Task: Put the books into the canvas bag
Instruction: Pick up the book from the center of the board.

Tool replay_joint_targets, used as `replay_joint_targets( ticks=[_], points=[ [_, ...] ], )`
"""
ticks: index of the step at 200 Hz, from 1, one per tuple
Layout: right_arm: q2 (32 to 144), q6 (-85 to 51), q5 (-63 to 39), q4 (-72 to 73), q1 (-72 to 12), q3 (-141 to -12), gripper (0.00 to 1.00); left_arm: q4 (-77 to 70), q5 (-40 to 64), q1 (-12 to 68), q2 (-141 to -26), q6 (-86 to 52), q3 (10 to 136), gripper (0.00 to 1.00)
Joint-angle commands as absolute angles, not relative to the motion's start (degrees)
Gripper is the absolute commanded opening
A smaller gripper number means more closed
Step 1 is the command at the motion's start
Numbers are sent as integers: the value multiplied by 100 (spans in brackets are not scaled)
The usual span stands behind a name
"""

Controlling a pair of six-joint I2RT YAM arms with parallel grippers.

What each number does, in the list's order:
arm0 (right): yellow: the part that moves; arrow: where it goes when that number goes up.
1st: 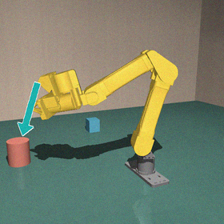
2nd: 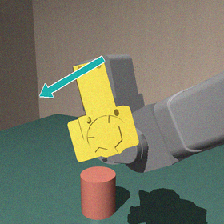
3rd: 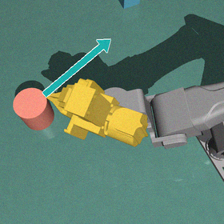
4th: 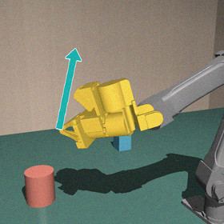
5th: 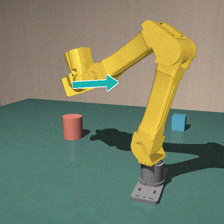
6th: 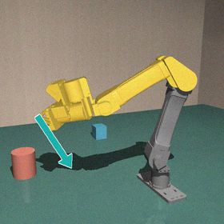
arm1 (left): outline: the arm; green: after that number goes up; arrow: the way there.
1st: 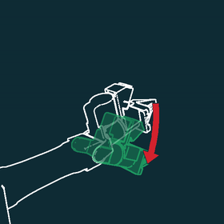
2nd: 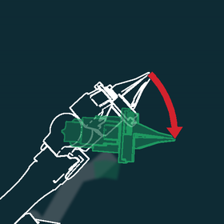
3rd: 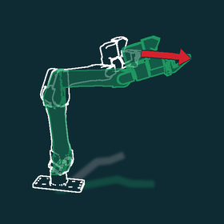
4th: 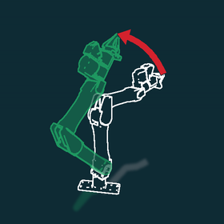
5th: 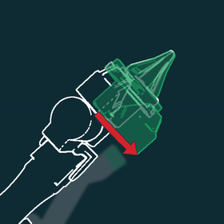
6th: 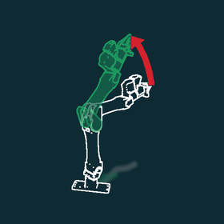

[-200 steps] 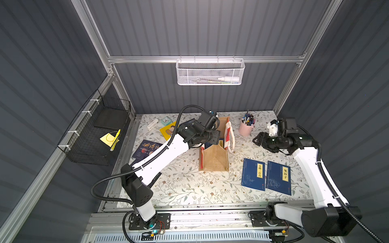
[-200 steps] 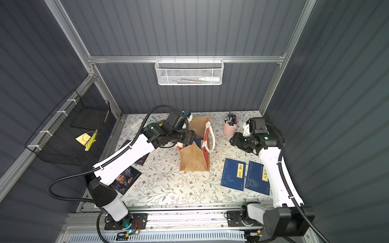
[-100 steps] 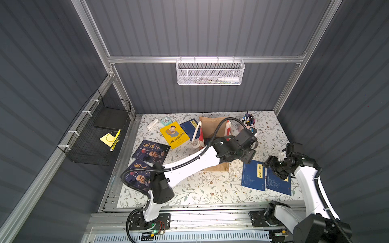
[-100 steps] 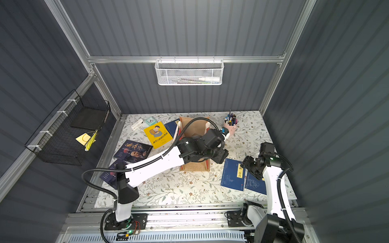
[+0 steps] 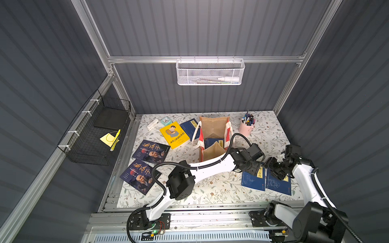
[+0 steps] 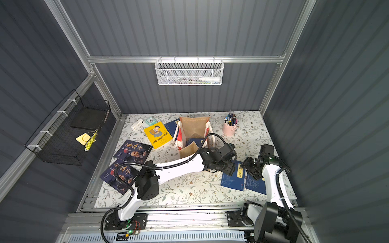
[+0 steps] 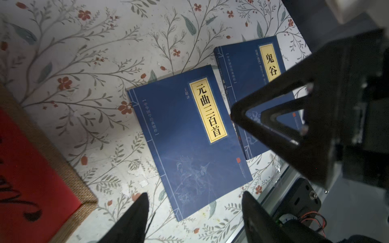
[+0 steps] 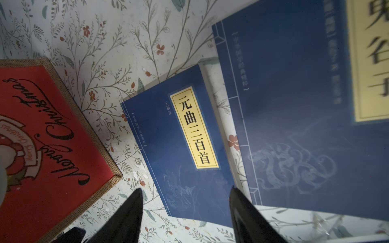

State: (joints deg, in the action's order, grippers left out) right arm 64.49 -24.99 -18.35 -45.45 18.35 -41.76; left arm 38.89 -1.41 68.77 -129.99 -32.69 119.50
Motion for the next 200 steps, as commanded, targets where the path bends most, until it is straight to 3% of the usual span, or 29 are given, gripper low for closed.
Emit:
replay_joint_targets(
  ticks=[1,56,110,200],
  points=[
    [6648,-2629,-2127,-4155,1713,-4004,66,3587,394,6770,-13317,-3635,11882,70],
    [7229,-2613,-1588,-3930,1579,-3905,70,3335,620,6559,-13674,-3785,11727,71],
    [7769,-2545,-1678,-3636,1525,-3841,70,2874,959,6218,-13693,-4029,11178,71],
    [8436,-2709,-2105,-3293,964,-3982,50,2107,1846,5700,-13670,-4648,10730,70]
  ],
)
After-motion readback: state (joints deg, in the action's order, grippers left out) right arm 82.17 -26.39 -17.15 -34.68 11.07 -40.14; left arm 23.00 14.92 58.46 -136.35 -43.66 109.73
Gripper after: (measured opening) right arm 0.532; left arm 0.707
